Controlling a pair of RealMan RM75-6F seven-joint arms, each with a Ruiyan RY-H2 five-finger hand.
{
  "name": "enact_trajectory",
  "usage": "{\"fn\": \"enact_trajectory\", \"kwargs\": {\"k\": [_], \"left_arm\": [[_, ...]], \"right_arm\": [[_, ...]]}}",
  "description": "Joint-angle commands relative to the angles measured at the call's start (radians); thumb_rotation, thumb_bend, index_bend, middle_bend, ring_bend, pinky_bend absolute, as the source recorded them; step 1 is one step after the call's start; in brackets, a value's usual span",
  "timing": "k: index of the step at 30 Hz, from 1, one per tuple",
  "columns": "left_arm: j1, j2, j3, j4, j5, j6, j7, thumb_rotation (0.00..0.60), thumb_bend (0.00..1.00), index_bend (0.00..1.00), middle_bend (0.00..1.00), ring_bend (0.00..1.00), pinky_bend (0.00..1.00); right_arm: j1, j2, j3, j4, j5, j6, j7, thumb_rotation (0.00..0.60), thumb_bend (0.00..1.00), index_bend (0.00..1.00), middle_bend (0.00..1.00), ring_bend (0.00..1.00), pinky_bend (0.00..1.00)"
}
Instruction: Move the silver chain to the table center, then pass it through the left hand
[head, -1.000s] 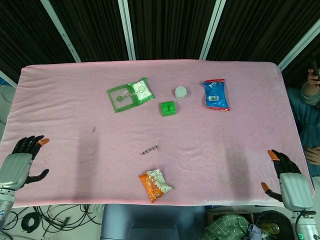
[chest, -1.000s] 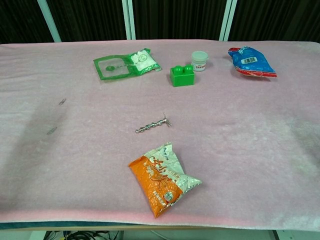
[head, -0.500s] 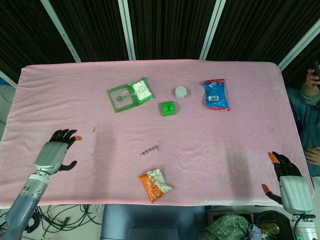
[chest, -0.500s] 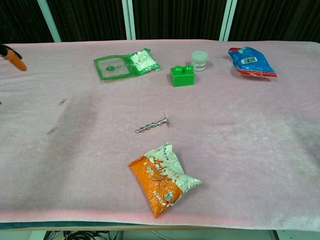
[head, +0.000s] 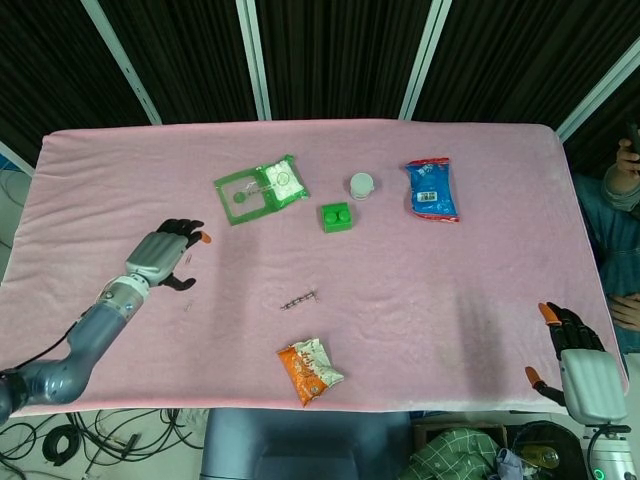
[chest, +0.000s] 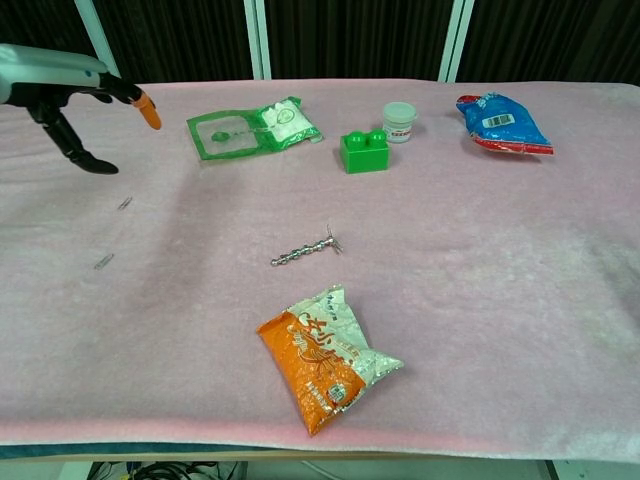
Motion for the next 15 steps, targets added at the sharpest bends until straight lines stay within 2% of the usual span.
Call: {"fn": "enact_trajectory", "kwargs": {"k": [1, 3, 7, 13, 15], "left_arm": [[-0.068, -0.044, -0.002, 0.034, -0.096, -0.063, -0.056, 0.6, 0.27, 0.27, 0.05, 0.0, 0.0], [-0.093, -0.061, 0.012, 0.035, -0.129, -0.038, -0.04, 0.6, 0.27, 0.29, 0.05, 0.0, 0.0], [-0.137, -0.106, 0.053, 0.018, -0.193, 0.079, 0.046, 0.6, 0.27, 0.32, 0.05, 0.0, 0.0], [-0.188, -0.231, 0.101, -0.061, -0.335, 0.348, 0.223, 0.6, 0.27, 0.35, 0.05, 0.0, 0.0], [-0.199, -0.258, 0.106, -0.079, -0.376, 0.39, 0.256, 0.6, 0.27, 0.35, 0.05, 0.0, 0.0]], "right_arm": [[0.001, -0.001, 0.004, 0.007, 0.008, -0.007, 0.008, 0.6, 0.15, 0.05, 0.07, 0.09, 0.21], [0.001, -0.002, 0.005, 0.012, 0.008, -0.007, 0.002, 0.6, 0.15, 0.05, 0.07, 0.09, 0.21], [0.0, -0.003, 0.009, 0.012, 0.011, -0.007, 0.007, 0.6, 0.15, 0.05, 0.07, 0.09, 0.21], [0.0, -0.002, 0.01, 0.017, 0.008, -0.009, 0.019, 0.6, 0.15, 0.05, 0.07, 0.09, 0.21], [-0.001, -0.001, 0.011, 0.019, 0.008, -0.009, 0.021, 0.6, 0.15, 0.05, 0.07, 0.09, 0.21]]}}
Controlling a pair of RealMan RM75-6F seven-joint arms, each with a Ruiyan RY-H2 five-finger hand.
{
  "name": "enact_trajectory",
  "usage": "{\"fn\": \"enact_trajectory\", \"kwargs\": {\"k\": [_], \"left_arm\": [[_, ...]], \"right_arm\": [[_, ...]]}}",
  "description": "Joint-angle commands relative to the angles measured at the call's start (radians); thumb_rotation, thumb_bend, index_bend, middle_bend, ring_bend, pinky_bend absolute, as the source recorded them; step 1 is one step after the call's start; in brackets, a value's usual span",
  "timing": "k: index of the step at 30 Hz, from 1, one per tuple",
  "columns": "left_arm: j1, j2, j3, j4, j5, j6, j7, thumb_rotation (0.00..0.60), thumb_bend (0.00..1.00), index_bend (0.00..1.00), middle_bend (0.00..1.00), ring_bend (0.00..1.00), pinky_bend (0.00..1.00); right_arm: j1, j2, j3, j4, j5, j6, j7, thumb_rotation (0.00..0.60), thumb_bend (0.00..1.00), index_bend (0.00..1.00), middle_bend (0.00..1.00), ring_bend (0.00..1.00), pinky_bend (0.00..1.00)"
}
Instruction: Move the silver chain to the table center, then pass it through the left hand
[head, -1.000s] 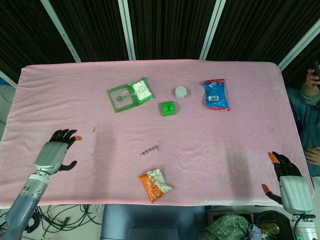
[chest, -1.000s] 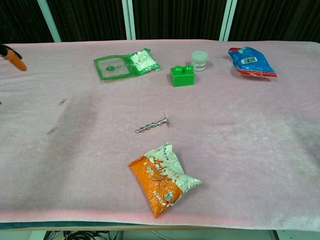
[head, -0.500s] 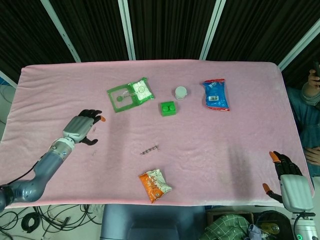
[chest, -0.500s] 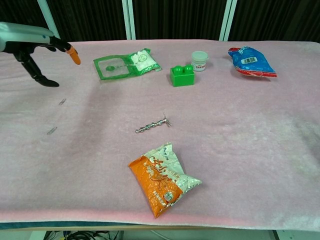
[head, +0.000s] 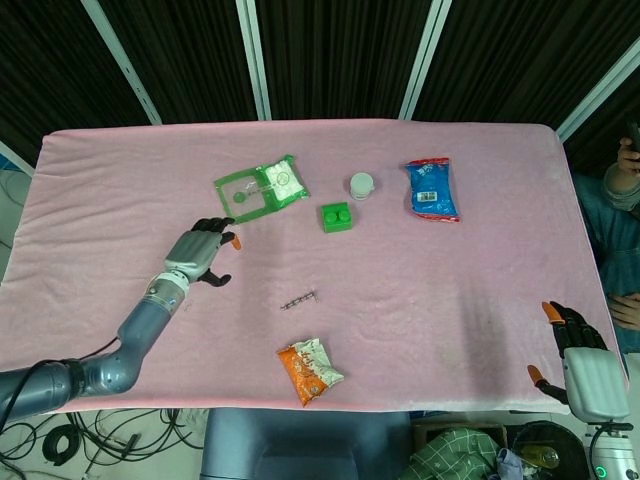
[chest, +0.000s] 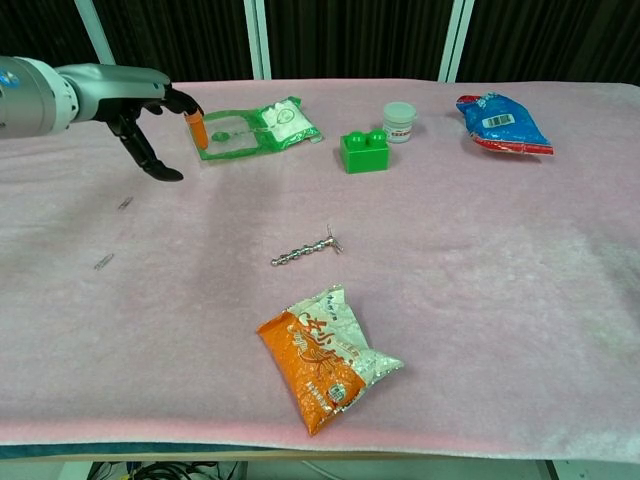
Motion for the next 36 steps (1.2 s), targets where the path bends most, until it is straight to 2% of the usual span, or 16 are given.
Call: {"fn": "enact_trajectory", "kwargs": {"k": [1, 7, 14, 36], "left_arm": [[-0.05, -0.101, 0.034, -0.063, -0.129, 0.152, 0.125, 0.6, 0.27, 0.35, 0.05, 0.0, 0.0], [-0.088, -0.169, 0.025, -0.041, -0.207, 0.176, 0.173, 0.6, 0.27, 0.35, 0.04, 0.0, 0.0], [-0.114, -0.196, 0.021, -0.051, -0.252, 0.163, 0.197, 0.6, 0.24, 0.35, 0.04, 0.0, 0.0], [-0.165, -0.329, 0.033, 0.029, -0.274, 0.214, 0.265, 0.6, 0.26, 0.41, 0.07, 0.0, 0.0]], "right_arm": [[-0.001, 0.001, 0.001, 0.002, 0.0, 0.001, 0.002, 0.6, 0.15, 0.05, 0.07, 0.09, 0.21], [-0.004, 0.004, 0.005, 0.001, 0.0, 0.007, 0.005, 0.6, 0.15, 0.05, 0.07, 0.09, 0.21], [-0.005, 0.003, 0.011, 0.007, 0.009, 0.003, 0.007, 0.6, 0.15, 0.05, 0.07, 0.09, 0.21], [-0.006, -0.002, 0.024, 0.021, 0.021, -0.001, 0.015, 0.6, 0.15, 0.05, 0.07, 0.09, 0.21]]}}
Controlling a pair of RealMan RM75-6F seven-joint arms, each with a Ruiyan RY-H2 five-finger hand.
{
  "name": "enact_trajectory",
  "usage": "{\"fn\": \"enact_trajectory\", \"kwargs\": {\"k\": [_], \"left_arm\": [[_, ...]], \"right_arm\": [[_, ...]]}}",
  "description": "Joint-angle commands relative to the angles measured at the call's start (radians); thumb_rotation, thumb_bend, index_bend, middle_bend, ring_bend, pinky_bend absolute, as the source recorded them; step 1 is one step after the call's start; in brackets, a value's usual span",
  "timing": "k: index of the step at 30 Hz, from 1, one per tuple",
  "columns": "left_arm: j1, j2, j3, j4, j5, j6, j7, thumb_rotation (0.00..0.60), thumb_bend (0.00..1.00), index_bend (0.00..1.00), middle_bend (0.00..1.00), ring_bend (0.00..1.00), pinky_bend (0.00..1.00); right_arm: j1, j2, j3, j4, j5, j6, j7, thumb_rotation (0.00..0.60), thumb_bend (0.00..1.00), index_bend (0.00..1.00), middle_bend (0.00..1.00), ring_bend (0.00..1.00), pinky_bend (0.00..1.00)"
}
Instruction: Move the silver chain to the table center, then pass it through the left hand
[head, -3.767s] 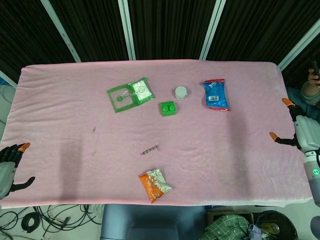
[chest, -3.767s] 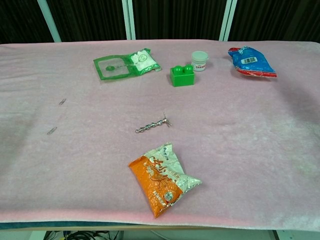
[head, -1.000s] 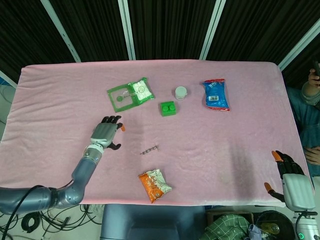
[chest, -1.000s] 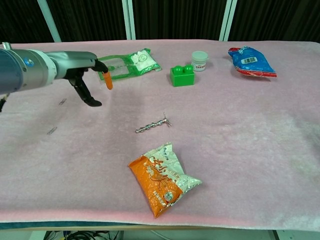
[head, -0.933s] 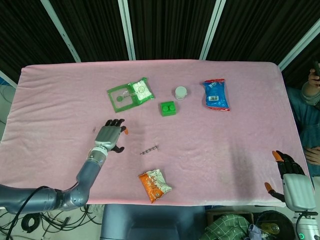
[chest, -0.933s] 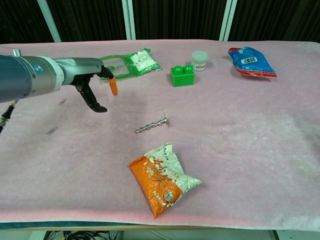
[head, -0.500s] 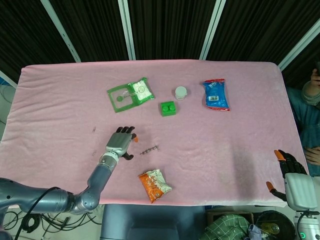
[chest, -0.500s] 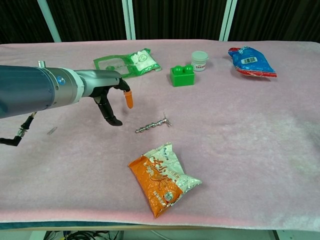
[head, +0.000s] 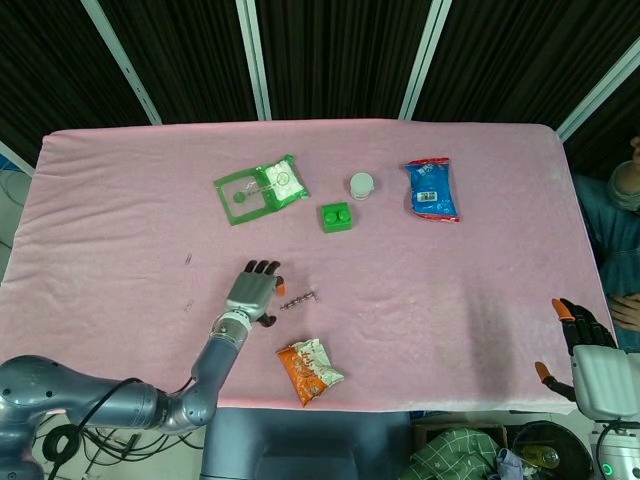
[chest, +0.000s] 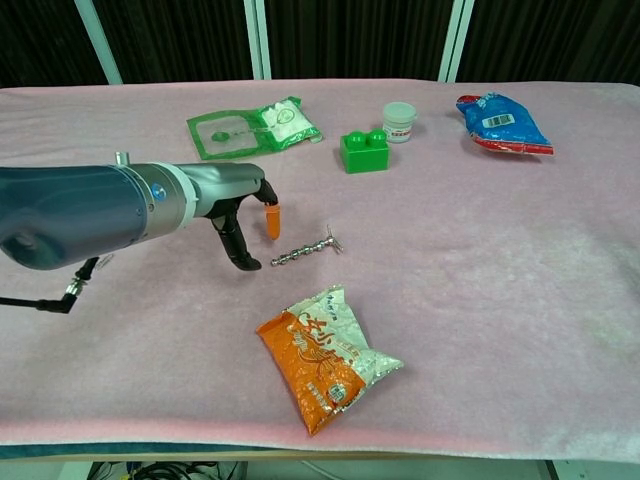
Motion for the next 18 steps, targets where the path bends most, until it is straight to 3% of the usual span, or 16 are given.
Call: {"fn": "enact_trajectory", "kwargs": {"k": [1, 18], "left_arm": [[-0.002, -0.014, -0.002, 0.016, 0.0, 0.001, 0.003, 0.6, 0.26, 0.41, 0.07, 0.0, 0.0], [-0.01, -0.092, -0.022, 0.109, 0.022, 0.002, 0.006, 0.6, 0.26, 0.4, 0.08, 0.0, 0.0]], "right_arm": [[0.0, -0.001, 0.001, 0.001, 0.001, 0.0, 0.001, 0.6, 0.15, 0.05, 0.07, 0.09, 0.21], [0.001, -0.004, 0.008, 0.008, 0.015, -0.009, 0.003, 0.6, 0.15, 0.05, 0.07, 0.09, 0.21]]}}
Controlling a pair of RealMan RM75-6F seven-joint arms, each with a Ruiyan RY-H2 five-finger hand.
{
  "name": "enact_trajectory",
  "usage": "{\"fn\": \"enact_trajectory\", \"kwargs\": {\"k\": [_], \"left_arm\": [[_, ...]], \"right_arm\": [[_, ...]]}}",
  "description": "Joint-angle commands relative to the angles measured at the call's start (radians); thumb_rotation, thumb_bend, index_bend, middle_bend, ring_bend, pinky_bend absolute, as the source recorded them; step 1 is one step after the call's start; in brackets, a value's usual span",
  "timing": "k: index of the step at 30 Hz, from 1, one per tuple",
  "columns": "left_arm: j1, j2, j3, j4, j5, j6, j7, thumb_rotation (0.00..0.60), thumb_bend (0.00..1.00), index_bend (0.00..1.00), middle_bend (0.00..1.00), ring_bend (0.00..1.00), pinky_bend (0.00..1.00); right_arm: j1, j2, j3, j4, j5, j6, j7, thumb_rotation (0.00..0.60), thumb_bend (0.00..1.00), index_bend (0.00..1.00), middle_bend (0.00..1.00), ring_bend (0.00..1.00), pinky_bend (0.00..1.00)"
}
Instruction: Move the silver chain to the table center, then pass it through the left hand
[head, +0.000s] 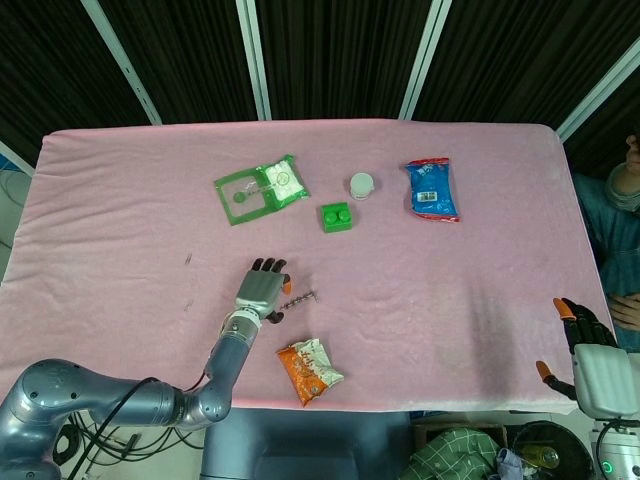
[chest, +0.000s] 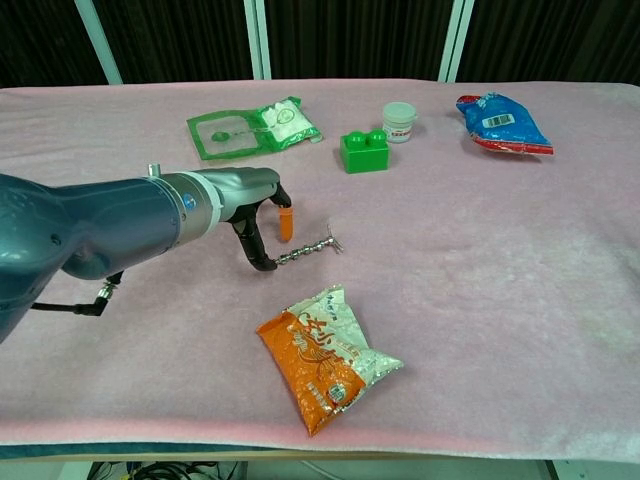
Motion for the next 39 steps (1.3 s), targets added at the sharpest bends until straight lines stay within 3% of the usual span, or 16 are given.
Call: {"fn": "enact_trajectory", "kwargs": {"k": [1, 39], "left_arm": [[0.006, -0.004, 0.003, -0.007, 0.012, 0.009, -0.001, 0.6, 0.26, 0.4, 0.08, 0.0, 0.0], [0.064, -0.141, -0.002, 0.203, 0.225, 0.035, -0.045, 0.6, 0.26, 0.39, 0.07, 0.0, 0.0]], "right_arm": [[-0.001, 0.0, 0.001, 0.002, 0.002, 0.0, 0.0, 0.6, 0.15, 0.05, 0.07, 0.09, 0.21], [0.001, 0.001, 0.009, 0.006, 0.01, -0.009, 0.035, 0.6, 0.15, 0.05, 0.07, 0.09, 0.21]]}}
